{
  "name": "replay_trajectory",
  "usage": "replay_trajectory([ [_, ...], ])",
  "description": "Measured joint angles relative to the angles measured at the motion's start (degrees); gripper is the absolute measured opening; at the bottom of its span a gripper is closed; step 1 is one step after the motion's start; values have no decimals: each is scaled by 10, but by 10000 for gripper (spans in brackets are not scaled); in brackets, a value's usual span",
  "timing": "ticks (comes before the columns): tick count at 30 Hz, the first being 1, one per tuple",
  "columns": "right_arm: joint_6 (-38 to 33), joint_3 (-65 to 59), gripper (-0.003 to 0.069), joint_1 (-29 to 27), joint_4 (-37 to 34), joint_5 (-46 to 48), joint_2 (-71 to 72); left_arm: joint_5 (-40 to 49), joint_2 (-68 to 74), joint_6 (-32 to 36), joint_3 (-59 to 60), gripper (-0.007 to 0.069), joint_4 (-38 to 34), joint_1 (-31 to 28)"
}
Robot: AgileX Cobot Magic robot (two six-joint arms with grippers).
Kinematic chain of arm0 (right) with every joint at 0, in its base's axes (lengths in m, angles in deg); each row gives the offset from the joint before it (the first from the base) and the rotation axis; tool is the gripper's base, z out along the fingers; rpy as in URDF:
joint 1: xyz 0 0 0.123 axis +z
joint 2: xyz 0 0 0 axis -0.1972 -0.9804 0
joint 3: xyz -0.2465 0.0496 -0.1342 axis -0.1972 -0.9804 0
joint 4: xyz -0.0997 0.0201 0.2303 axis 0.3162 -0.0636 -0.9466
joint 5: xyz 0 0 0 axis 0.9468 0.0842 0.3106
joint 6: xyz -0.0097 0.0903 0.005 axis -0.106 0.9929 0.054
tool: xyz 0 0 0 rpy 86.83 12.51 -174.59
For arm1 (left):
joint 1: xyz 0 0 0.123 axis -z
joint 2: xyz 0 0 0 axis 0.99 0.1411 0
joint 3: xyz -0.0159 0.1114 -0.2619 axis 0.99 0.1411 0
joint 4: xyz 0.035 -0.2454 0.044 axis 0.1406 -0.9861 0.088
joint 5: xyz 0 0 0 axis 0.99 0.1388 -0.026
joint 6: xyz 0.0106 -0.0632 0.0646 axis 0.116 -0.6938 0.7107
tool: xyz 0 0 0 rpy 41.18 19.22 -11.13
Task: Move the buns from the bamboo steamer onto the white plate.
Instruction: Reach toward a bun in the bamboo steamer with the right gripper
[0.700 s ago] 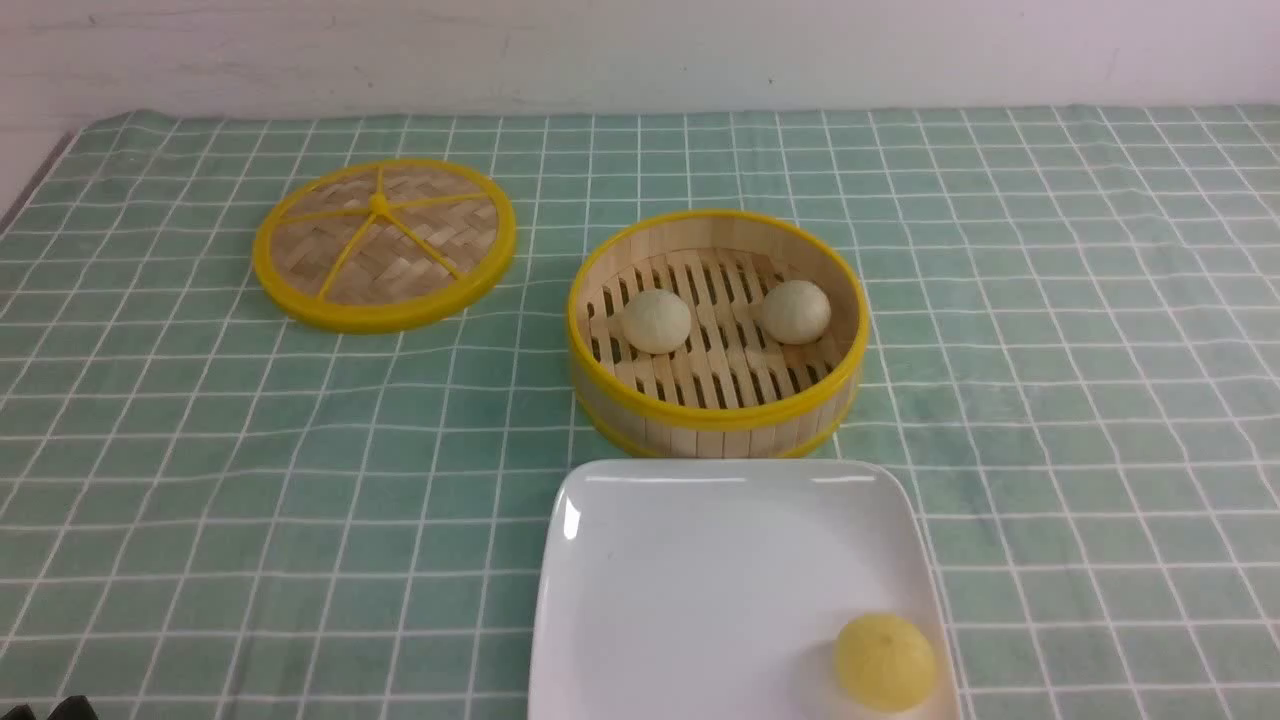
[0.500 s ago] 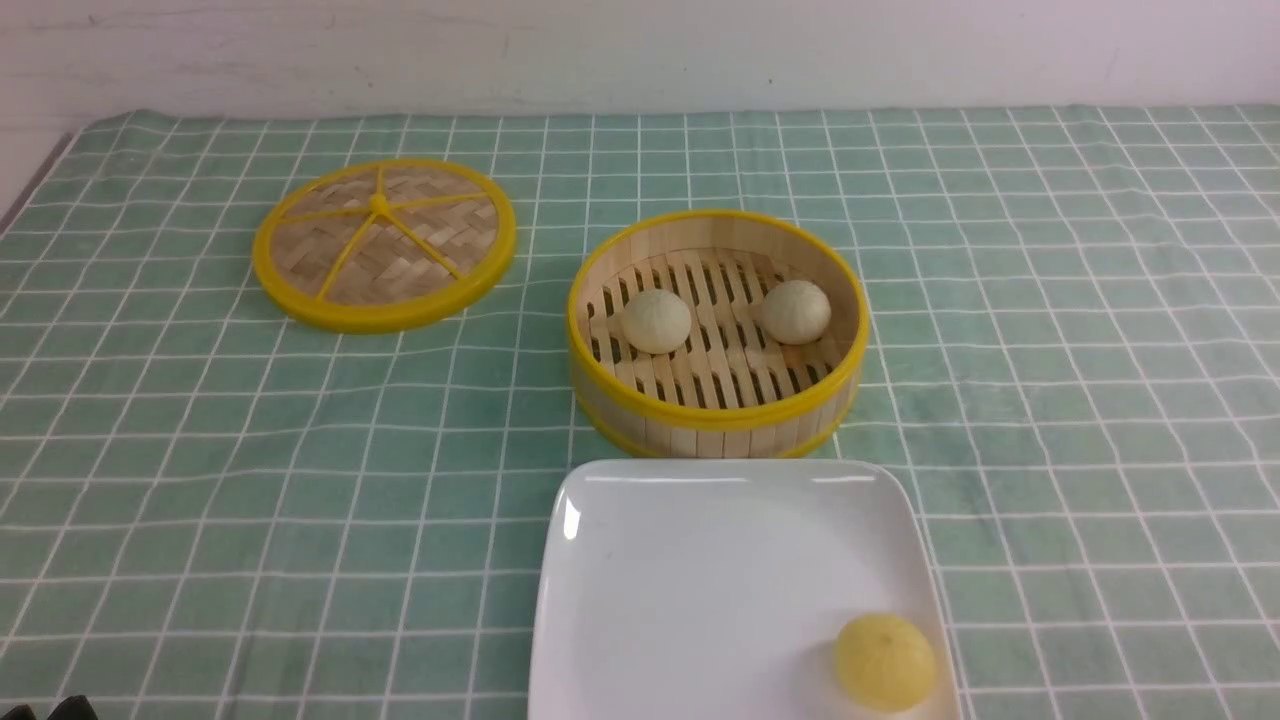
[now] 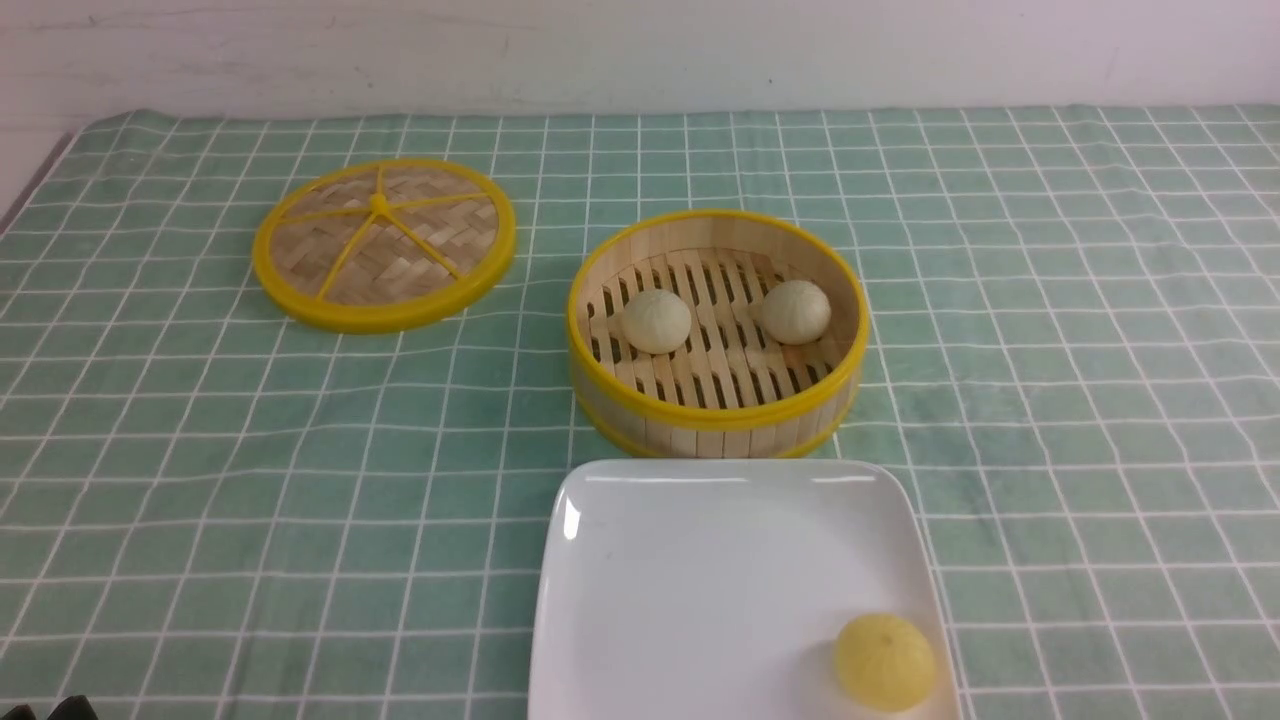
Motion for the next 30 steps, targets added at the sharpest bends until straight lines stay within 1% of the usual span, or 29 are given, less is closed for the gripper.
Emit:
replay_trajectory([
  [22, 2, 0, 239, 0, -1, -2, 0, 0, 0, -4, 0, 240, -2, 0],
  [25, 43, -1, 239, 0, -67, -11, 0, -5, 0, -45, 0, 240, -58, 0],
  [26, 109, -3, 239, 0, -151, -22, 0, -9, 0, -110, 0, 240, -143, 0],
  [27, 143, -5, 239, 0, -199, -28, 0, -9, 0, -138, 0, 240, -179, 0],
  [28, 156, -5, 239, 0, -227, -30, 0, -9, 0, -166, 1, 240, -205, 0],
  [29, 185, -7, 239, 0, -269, -33, 0, -9, 0, -192, 1, 240, -237, 0],
  [30, 200, -7, 239, 0, -285, -34, 0, -9, 0, -204, 1, 240, -259, 0],
])
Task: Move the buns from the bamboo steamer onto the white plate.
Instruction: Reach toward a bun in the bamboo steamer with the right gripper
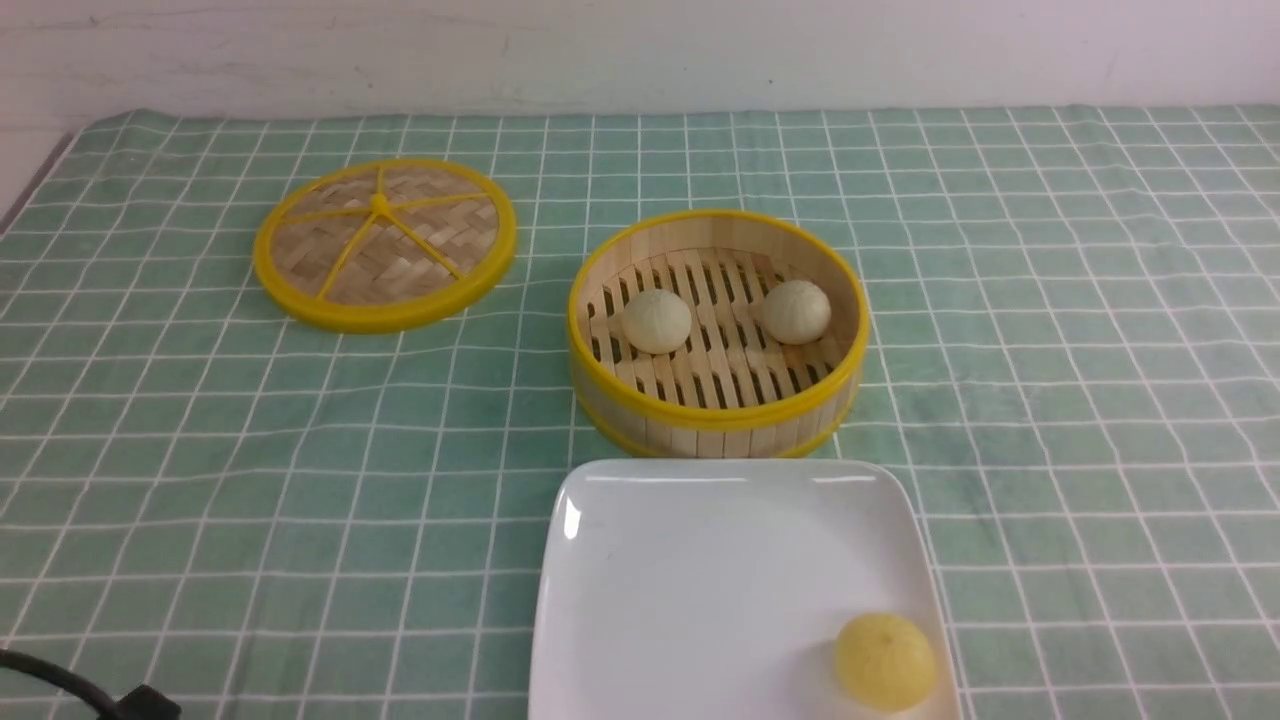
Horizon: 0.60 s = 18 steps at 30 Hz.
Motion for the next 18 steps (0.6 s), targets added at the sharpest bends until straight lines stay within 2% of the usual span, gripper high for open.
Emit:
replay_trajectory([
  [2, 34, -1, 239, 0, -63, -4, 0, 0, 0, -61, 0, 240, -66, 0],
  [4, 39, -1, 239, 0, -90, -12, 0, -1, 0, -83, 0, 240, -93, 0],
  [10, 38, -1, 240, 0, -105, -30, 0, -44, 0, -92, 1, 240, -105, 0],
  [15, 2, 12, 209, 0, -103, -54, 0, -33, 0, -44, -11, 237, -105, 0],
  [18, -62, 60, 137, 0, -76, -65, -19, 18, 1, 28, -67, 183, -93, 0],
])
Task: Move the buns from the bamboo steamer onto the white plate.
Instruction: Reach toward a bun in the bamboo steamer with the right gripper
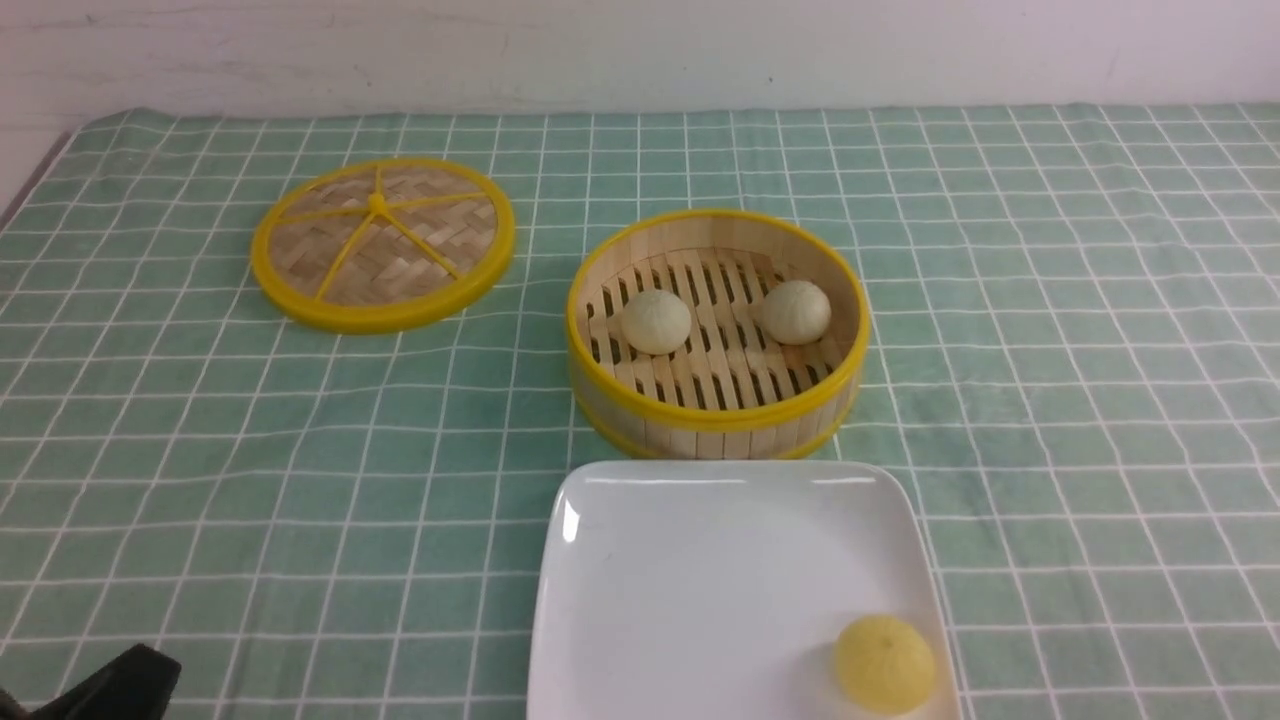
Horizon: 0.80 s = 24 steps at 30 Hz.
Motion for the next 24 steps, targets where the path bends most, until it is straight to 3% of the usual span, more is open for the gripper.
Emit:
replay_trajectory([
  [4, -107, 97, 15, 0, 60, 31, -100, 80, 73, 86, -92, 32, 53, 0],
  [11, -168, 218, 0, 0, 125, 209, -327, 240, 267, 132, -153, 1, 92, 0],
  [15, -269, 348, 1, 7, 61, 338, -529, 258, 381, 185, -178, 1, 88, 0],
  [20, -395, 479, 19, 56, -58, 388, -681, 236, 448, 234, -186, 1, 63, 0],
  [24, -417, 557, 48, 101, -67, 393, -779, 235, 471, 240, -186, 1, 53, 0],
])
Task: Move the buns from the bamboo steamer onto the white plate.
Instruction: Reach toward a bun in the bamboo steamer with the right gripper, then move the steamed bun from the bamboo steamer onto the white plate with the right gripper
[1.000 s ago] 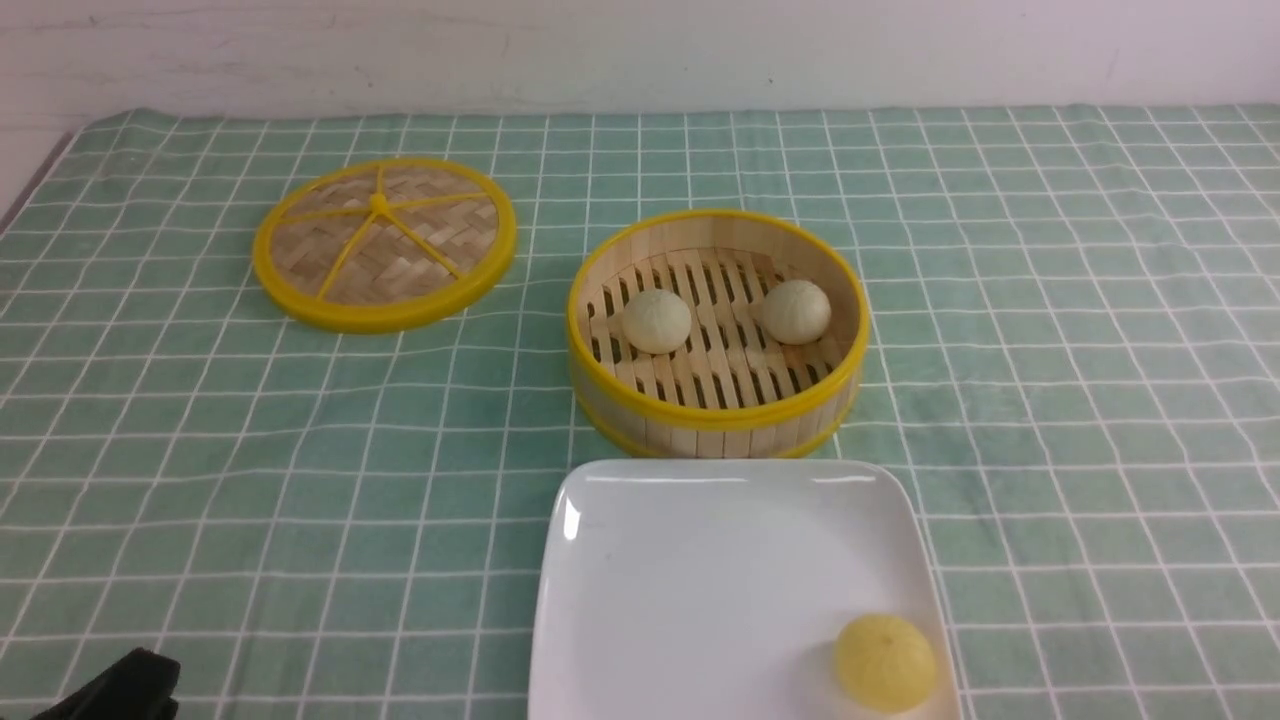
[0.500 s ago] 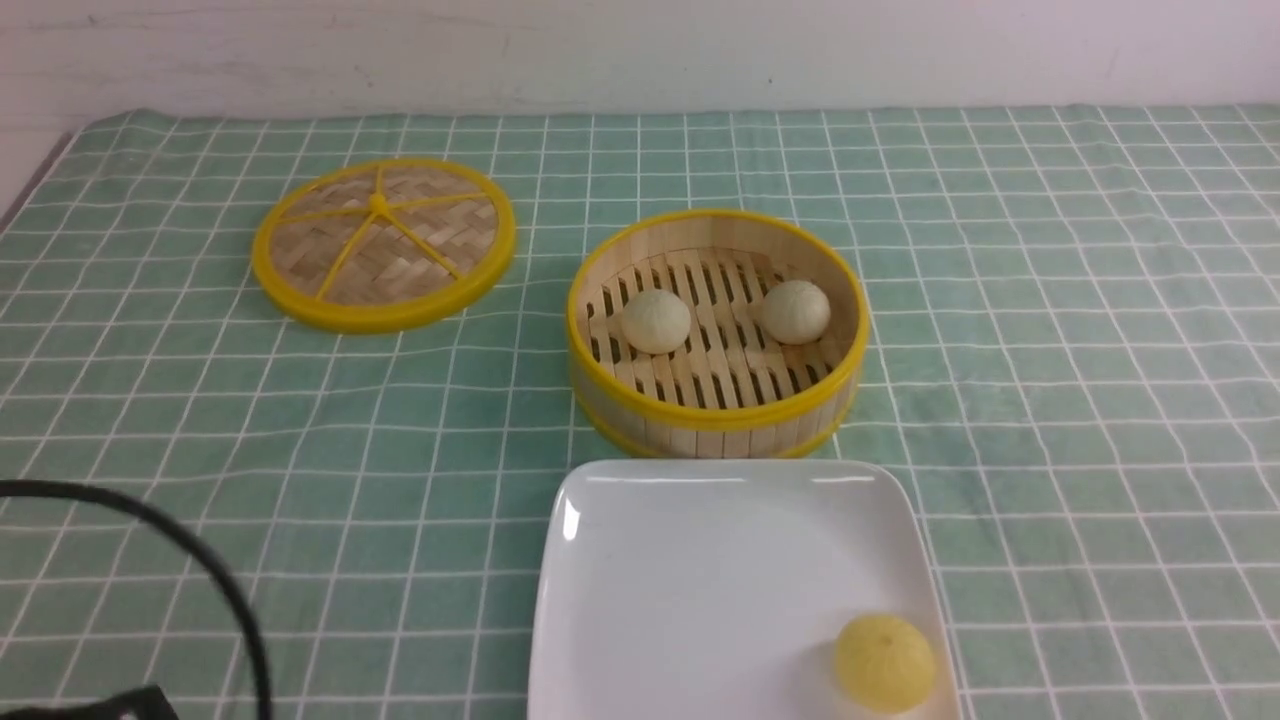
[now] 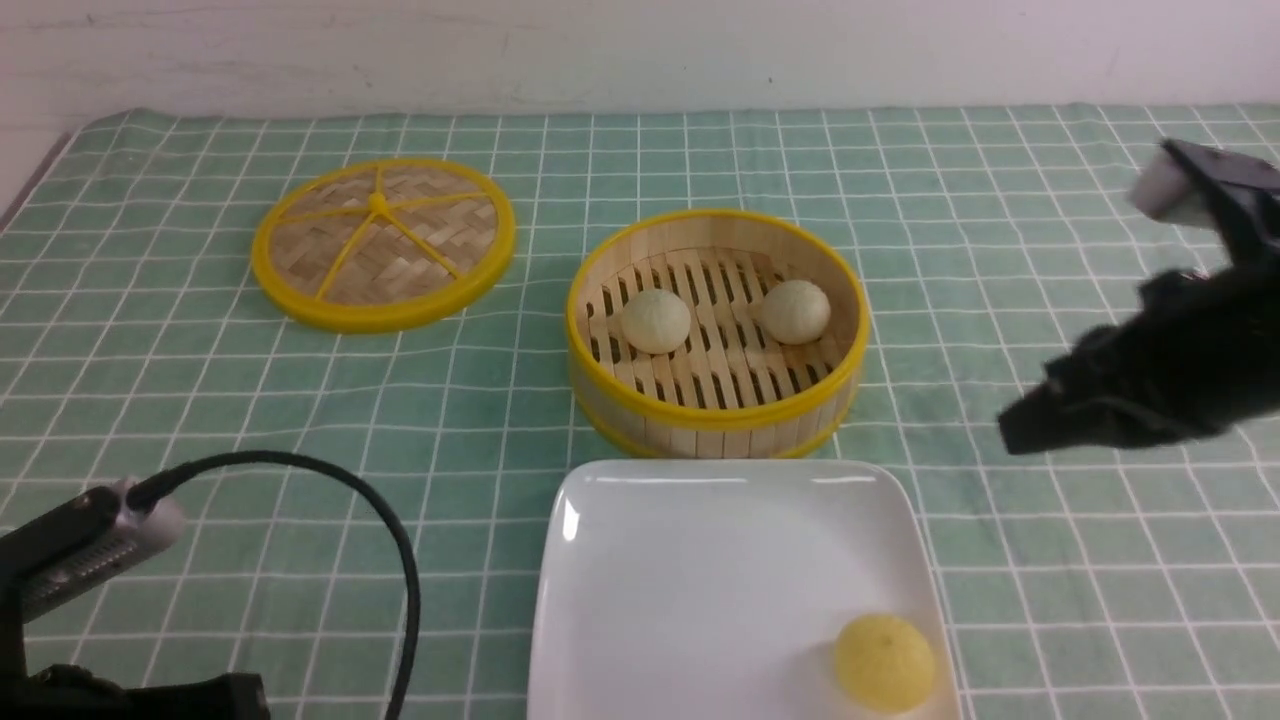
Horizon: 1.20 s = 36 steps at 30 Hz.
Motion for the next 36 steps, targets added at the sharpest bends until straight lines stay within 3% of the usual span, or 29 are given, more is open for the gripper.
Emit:
replay_trajectory([
  [7, 73, 234, 174, 70, 148, 12, -199, 1, 9, 1, 0, 7, 0, 0],
  [10, 124, 337, 260, 94, 234, 10, -287, 1, 9, 1, 0, 11, 0, 0],
  [17, 152, 436, 303, 110, 299, -42, -416, 4, 9, 1, 0, 19, 12, 0],
  [21, 152, 442, 267, 110, 314, -67, -454, 4, 9, 1, 0, 23, 13, 0],
  [24, 152, 444, 200, 110, 314, -69, -460, 4, 9, 1, 0, 25, 13, 0],
  [29, 152, 449, 25, 110, 314, -58, -452, 4, 9, 1, 0, 33, 13, 0],
  [36, 152, 451, 15, 119, 312, 34, -349, 4, 9, 1, 0, 40, 14, 0],
])
